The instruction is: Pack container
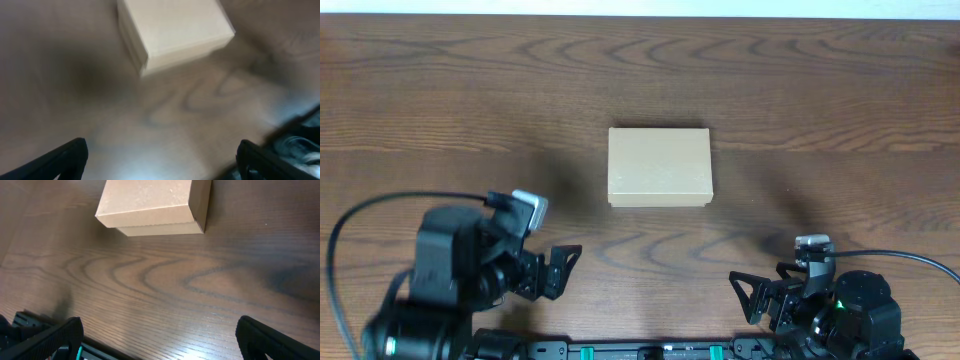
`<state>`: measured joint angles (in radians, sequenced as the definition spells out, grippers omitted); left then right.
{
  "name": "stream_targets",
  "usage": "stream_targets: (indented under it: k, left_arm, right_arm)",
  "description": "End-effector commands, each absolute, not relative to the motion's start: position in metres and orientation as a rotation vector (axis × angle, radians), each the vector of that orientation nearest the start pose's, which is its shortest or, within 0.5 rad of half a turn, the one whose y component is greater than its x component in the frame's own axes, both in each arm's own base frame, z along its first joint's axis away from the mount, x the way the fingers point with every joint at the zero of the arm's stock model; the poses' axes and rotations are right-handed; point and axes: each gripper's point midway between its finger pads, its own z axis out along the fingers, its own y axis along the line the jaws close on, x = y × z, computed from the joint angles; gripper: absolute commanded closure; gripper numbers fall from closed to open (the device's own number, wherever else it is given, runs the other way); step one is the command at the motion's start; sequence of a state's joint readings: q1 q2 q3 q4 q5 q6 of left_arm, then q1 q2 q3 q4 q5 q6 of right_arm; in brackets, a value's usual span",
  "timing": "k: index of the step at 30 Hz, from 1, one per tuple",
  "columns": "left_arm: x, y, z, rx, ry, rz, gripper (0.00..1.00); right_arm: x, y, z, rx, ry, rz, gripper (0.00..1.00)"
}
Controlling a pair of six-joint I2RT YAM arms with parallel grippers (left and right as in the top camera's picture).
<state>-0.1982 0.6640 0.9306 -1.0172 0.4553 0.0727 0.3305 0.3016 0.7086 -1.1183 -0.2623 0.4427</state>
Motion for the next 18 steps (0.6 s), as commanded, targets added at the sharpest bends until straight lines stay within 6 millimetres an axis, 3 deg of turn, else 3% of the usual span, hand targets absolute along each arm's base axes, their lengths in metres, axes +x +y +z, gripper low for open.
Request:
stream_targets:
  k: [1,6,12,18]
  left_arm:
    - [0.177,-0.108,0.227,0.691,2.087,-0.455,0.05]
    - [0.176,-0.111,0.194,0.694,1.956,-0.461,0.05]
    - [0.171,-0.12,0.149,0.635,1.936,-0.584,0.05]
    - [0.173,-0.123,0.13,0.577,1.889,-0.628,0.05]
  right_arm:
    - [0.126,0.093,0.186,-0.009,2.36,0.711,0.01]
    - [0.126,0.093,0.186,-0.01,2.36,0.711,0.01]
    - [0.126,0.093,0.186,-0.009,2.36,0.711,0.01]
    - [0.126,0.093,0.186,-0.009,2.36,0.711,0.01]
